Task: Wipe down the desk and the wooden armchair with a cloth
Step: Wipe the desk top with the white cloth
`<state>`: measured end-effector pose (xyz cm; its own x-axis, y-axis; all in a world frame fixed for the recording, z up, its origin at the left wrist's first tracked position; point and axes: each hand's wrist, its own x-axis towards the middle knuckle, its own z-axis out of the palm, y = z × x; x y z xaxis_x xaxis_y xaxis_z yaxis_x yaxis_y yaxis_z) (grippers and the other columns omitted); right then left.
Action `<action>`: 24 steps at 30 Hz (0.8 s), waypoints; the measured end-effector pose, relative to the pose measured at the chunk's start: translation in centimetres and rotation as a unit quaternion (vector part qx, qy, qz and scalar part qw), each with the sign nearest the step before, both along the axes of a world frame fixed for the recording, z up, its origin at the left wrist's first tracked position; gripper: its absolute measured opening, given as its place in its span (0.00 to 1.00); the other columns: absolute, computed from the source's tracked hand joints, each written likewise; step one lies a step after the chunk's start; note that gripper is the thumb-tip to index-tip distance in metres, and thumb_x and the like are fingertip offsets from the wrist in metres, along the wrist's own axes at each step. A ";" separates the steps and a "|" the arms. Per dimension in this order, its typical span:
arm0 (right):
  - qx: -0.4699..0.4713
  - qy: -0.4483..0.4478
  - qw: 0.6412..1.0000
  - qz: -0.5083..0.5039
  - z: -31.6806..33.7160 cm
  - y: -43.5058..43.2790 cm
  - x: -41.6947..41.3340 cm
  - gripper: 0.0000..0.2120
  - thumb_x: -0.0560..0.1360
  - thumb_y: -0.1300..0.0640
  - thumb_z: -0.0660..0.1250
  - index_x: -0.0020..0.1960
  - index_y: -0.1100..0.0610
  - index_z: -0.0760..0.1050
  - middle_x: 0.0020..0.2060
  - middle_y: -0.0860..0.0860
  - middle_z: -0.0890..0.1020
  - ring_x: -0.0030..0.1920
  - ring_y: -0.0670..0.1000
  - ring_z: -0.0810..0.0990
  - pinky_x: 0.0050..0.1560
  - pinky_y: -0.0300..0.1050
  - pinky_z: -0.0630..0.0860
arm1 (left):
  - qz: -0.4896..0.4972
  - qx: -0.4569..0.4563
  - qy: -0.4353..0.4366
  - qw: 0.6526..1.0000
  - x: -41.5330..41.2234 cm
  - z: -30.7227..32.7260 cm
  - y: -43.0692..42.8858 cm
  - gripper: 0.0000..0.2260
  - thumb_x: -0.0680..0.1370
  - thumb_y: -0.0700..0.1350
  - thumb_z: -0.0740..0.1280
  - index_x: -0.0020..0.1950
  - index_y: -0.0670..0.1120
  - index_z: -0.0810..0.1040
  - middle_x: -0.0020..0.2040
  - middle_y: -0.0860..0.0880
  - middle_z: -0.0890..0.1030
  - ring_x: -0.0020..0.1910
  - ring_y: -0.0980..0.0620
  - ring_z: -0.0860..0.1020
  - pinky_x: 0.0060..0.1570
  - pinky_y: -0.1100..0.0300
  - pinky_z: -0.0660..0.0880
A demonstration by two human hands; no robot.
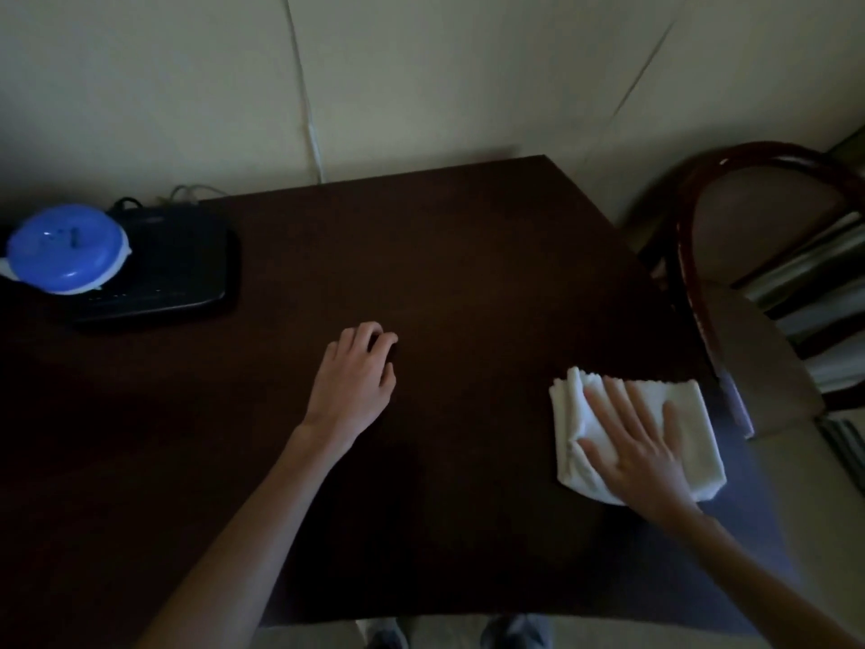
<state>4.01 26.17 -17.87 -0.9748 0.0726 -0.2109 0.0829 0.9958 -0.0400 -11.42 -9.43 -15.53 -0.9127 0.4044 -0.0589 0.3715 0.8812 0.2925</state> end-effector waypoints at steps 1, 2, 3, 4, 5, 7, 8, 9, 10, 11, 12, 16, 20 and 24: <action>-0.005 -0.003 1.000 -0.012 0.2 0.4 2.3 0.36 0.77 0.31 0.43 0.79 0.49 0.47 0.79 0.48 0.49 0.79 0.52 0.48 0.70 0.73 0.54 | -0.004 0.001 0.002 1.000 0.3 -0.1 0.0 0.19 0.80 0.49 0.62 0.71 0.50 0.68 0.68 0.50 0.67 0.65 0.51 0.69 0.64 0.54 0.71; -0.011 -0.009 1.000 -0.026 0.4 0.7 4.7 0.36 0.77 0.31 0.43 0.79 0.48 0.48 0.79 0.48 0.50 0.79 0.52 0.49 0.70 0.72 0.54 | -0.004 0.002 0.001 1.000 0.6 -0.1 0.2 0.19 0.80 0.48 0.62 0.71 0.49 0.68 0.68 0.50 0.67 0.66 0.50 0.69 0.64 0.53 0.71; -0.015 -0.014 0.999 -0.040 0.6 1.0 7.0 0.35 0.77 0.31 0.44 0.79 0.48 0.48 0.79 0.48 0.51 0.79 0.52 0.50 0.70 0.72 0.54 | -0.005 0.004 0.001 1.000 0.9 0.0 0.5 0.19 0.80 0.48 0.62 0.71 0.49 0.69 0.68 0.50 0.67 0.66 0.50 0.70 0.64 0.53 0.71; -0.017 -0.018 0.998 -0.052 0.9 1.2 9.1 0.35 0.77 0.31 0.44 0.79 0.47 0.49 0.79 0.48 0.52 0.78 0.52 0.51 0.69 0.72 0.55 | -0.008 0.006 0.003 1.000 1.3 0.0 1.0 0.19 0.80 0.48 0.62 0.70 0.49 0.69 0.68 0.50 0.67 0.66 0.50 0.70 0.64 0.54 0.72; -0.021 -0.022 0.998 -0.063 1.1 1.4 10.8 0.35 0.77 0.31 0.44 0.79 0.47 0.49 0.79 0.48 0.53 0.78 0.52 0.52 0.69 0.73 0.56 | -0.015 0.008 0.006 1.000 1.6 0.0 1.6 0.19 0.80 0.48 0.63 0.70 0.49 0.69 0.68 0.50 0.68 0.65 0.50 0.70 0.63 0.54 0.72; -0.026 -0.041 0.996 -0.074 1.6 1.4 12.4 0.35 0.77 0.31 0.44 0.79 0.46 0.49 0.79 0.49 0.54 0.78 0.53 0.52 0.69 0.73 0.56 | -0.034 0.013 0.005 0.999 2.1 0.1 2.8 0.19 0.79 0.48 0.63 0.70 0.49 0.70 0.68 0.49 0.68 0.65 0.51 0.70 0.63 0.55 0.72; -0.026 -0.053 0.996 -0.073 1.9 1.4 12.5 0.36 0.76 0.30 0.43 0.79 0.47 0.49 0.79 0.49 0.54 0.78 0.52 0.51 0.69 0.73 0.55 | -0.045 0.016 0.003 0.999 2.3 0.1 3.4 0.19 0.79 0.48 0.63 0.70 0.49 0.70 0.68 0.49 0.68 0.66 0.51 0.70 0.63 0.56 0.72; -0.027 -0.062 0.995 -0.071 2.2 1.5 12.2 0.38 0.75 0.29 0.42 0.79 0.47 0.49 0.79 0.49 0.53 0.78 0.51 0.50 0.69 0.72 0.54 | -0.057 0.021 0.001 0.998 2.5 0.1 4.1 0.19 0.79 0.48 0.63 0.70 0.49 0.70 0.68 0.50 0.68 0.65 0.51 0.70 0.63 0.56 0.71; -0.030 -0.069 0.995 -0.070 2.5 1.6 11.9 0.39 0.74 0.27 0.41 0.79 0.47 0.47 0.79 0.47 0.50 0.78 0.49 0.47 0.70 0.70 0.52 | -0.067 0.027 0.000 0.997 2.7 0.2 4.7 0.18 0.79 0.48 0.63 0.70 0.49 0.70 0.68 0.50 0.68 0.65 0.51 0.70 0.64 0.56 0.71; -0.036 -0.078 0.994 -0.069 2.5 1.8 11.6 0.40 0.73 0.26 0.39 0.79 0.45 0.44 0.79 0.44 0.46 0.78 0.47 0.44 0.72 0.69 0.49 | -0.072 0.035 -0.002 0.997 2.9 0.3 5.3 0.18 0.79 0.48 0.64 0.69 0.49 0.71 0.68 0.50 0.68 0.65 0.52 0.71 0.64 0.56 0.71; -0.042 -0.084 0.994 -0.064 2.5 2.1 11.4 0.40 0.72 0.25 0.38 0.78 0.43 0.39 0.78 0.42 0.41 0.78 0.46 0.41 0.73 0.68 0.47 | -0.073 0.045 -0.005 0.996 3.2 0.4 6.0 0.18 0.79 0.48 0.64 0.69 0.49 0.71 0.67 0.50 0.68 0.65 0.52 0.71 0.64 0.56 0.71; -0.078 -0.081 0.992 -0.052 2.1 3.3 8.9 0.38 0.73 0.26 0.41 0.76 0.40 0.33 0.77 0.39 0.35 0.77 0.44 0.35 0.73 0.65 0.39 | -0.086 0.094 -0.034 0.991 4.8 1.0 9.2 0.16 0.79 0.48 0.63 0.67 0.52 0.72 0.65 0.53 0.71 0.63 0.56 0.72 0.63 0.60 0.68; -0.192 -0.062 0.978 -0.058 2.6 3.7 5.4 0.38 0.75 0.31 0.54 0.77 0.38 0.38 0.77 0.39 0.38 0.76 0.42 0.36 0.73 0.59 0.36 | -0.123 0.139 -0.104 0.977 6.5 1.8 13.0 0.14 0.80 0.48 0.61 0.66 0.54 0.71 0.64 0.56 0.73 0.61 0.59 0.72 0.60 0.64 0.67; -0.239 0.102 0.938 -0.231 4.1 7.5 6.9 0.30 0.76 0.46 0.66 0.75 0.44 0.60 0.75 0.47 0.63 0.75 0.50 0.61 0.73 0.59 0.59 | -0.122 0.136 -0.169 0.969 8.8 3.0 17.3 0.12 0.80 0.51 0.61 0.64 0.54 0.72 0.54 0.56 0.79 0.44 0.63 0.75 0.48 0.64 0.76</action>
